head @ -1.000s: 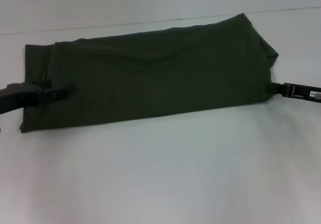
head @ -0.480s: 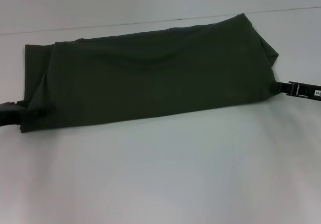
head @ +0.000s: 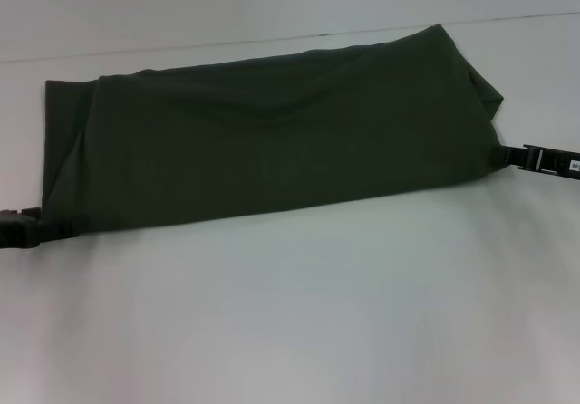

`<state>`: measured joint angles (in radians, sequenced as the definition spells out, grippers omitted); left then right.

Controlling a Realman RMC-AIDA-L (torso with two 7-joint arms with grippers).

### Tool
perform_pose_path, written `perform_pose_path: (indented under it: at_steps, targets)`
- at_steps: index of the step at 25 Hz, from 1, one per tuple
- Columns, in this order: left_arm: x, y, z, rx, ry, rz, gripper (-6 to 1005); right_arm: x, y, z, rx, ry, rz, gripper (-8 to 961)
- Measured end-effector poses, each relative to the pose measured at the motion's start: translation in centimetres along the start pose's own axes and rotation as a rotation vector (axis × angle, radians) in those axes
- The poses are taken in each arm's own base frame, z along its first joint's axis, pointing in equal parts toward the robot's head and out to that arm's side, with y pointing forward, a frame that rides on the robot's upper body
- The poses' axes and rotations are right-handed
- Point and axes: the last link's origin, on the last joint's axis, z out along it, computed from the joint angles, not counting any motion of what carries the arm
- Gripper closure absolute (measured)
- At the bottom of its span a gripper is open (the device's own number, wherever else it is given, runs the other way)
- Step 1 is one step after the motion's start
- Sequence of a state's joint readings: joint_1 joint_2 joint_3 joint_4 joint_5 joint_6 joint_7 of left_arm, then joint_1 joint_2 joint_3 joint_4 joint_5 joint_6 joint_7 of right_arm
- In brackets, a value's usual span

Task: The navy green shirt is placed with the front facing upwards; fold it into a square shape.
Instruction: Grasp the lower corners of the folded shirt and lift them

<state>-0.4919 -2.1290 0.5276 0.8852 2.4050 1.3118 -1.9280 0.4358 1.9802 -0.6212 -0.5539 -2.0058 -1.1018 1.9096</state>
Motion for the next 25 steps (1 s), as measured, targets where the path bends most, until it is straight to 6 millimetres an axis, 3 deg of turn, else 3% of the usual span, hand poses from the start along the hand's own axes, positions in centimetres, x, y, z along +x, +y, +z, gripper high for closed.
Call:
perform_pose_path:
  at_steps: [25]
  targets:
    - [-0.1,-0.1,1.1,0.021,-0.023,-0.005,62,-0.1,0.1,0.1,-0.001,0.003,-0.002,939]
